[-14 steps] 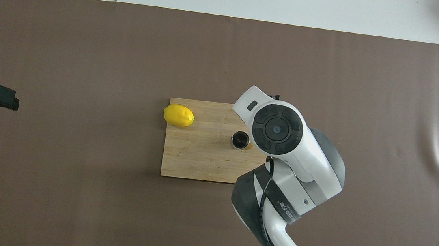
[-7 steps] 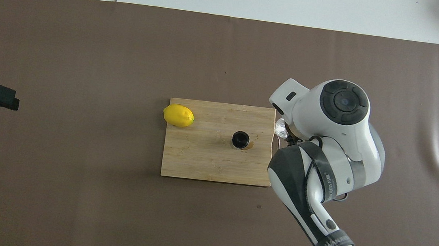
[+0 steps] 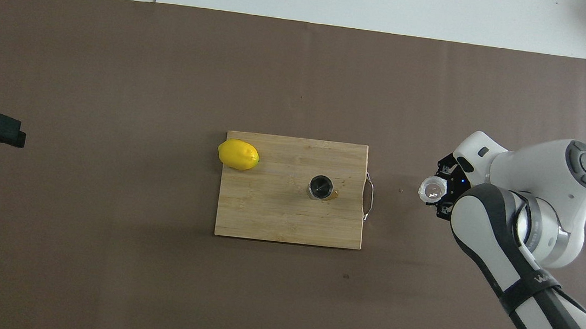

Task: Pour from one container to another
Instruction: 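Lower the white cup onto the table and open the right gripper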

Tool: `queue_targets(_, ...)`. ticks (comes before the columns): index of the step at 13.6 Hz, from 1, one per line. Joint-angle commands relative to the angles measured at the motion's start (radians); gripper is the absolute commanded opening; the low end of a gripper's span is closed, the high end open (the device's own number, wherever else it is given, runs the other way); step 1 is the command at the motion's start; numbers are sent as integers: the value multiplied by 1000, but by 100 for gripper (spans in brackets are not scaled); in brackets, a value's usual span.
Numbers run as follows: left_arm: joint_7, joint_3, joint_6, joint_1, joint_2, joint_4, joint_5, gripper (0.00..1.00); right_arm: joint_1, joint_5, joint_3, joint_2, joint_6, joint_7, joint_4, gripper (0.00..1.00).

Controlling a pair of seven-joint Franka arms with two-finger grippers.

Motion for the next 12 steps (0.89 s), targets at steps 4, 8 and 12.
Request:
queue_targets(4, 2, -7, -13, 7, -15, -7, 16, 100, -13, 157, 15, -34, 48, -89, -93, 0)
queue_targets(8, 2, -7, -13, 7, -15, -7, 16, 100, -60, 189, 13, -9, 57, -210, -99, 0)
queue_targets(12, 2, -7, -13, 7, -15, -7, 16, 100, -85, 191, 13, -6, 77, -263, -117, 0)
